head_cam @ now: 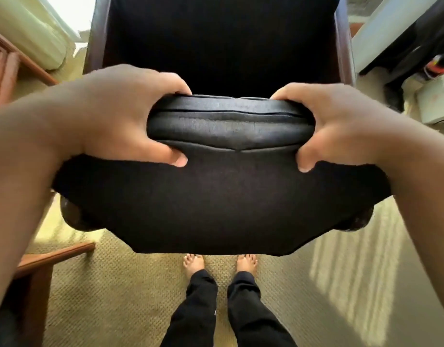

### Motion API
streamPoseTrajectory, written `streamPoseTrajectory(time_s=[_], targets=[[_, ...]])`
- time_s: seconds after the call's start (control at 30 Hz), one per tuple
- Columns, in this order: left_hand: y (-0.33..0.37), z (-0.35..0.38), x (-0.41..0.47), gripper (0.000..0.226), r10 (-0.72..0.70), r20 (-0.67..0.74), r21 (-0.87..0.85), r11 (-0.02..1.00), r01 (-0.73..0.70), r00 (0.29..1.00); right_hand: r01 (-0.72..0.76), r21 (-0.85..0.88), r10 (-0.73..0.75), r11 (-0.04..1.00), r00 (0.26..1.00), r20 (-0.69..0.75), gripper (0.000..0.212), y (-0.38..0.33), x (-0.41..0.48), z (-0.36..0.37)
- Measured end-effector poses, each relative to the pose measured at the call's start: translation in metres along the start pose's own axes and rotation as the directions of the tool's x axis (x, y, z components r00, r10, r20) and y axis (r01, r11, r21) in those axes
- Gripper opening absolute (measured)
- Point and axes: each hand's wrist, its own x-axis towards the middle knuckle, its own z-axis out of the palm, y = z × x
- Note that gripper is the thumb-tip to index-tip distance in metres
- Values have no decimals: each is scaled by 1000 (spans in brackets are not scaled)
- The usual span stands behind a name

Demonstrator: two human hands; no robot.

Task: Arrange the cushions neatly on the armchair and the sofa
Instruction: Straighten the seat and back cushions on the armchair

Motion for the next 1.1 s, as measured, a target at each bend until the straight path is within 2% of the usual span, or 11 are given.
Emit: streamPoseTrajectory(time_s=[0.1,0.17,0.2,0.27,0.3,0.37,0.5,0.6,0.73,0.93,1.1], targets=[[-39,-26,55,82,6,-214,254,966,50,977,-53,-14,45,999,944,-326,74,33,54,35],[-76,-30,83,86,-111,-248,339,921,194,962,-193,-100,140,976,910,-391,76,61,83,78],[-83,9,88,93,-222,-186,358,892,277,957,-278,-140,223,950,922,-317,82,76,91,107],[-99,87,80,97,-437,118,349,859,375,891,-363,-201,368,910,930,-12,88,94,90,175],[-99,129,67,96,-475,248,314,864,394,845,-363,-199,394,910,907,149,89,99,82,209],[-105,178,52,93,-501,330,183,865,466,800,-388,-106,401,916,871,284,91,102,60,267],[-109,213,30,99,-488,416,196,872,449,767,-403,-92,411,910,855,316,102,103,34,310],[-116,210,32,105,-477,371,195,879,435,797,-373,-132,396,918,873,287,110,106,40,303],[-111,204,41,108,-476,406,237,879,413,780,-353,-192,399,916,861,317,122,104,48,296],[-117,212,40,113,-483,364,244,875,418,797,-407,-131,426,904,834,350,135,105,51,305],[-110,204,59,129,-529,394,252,848,466,751,-377,-187,421,907,812,404,144,111,68,296]])
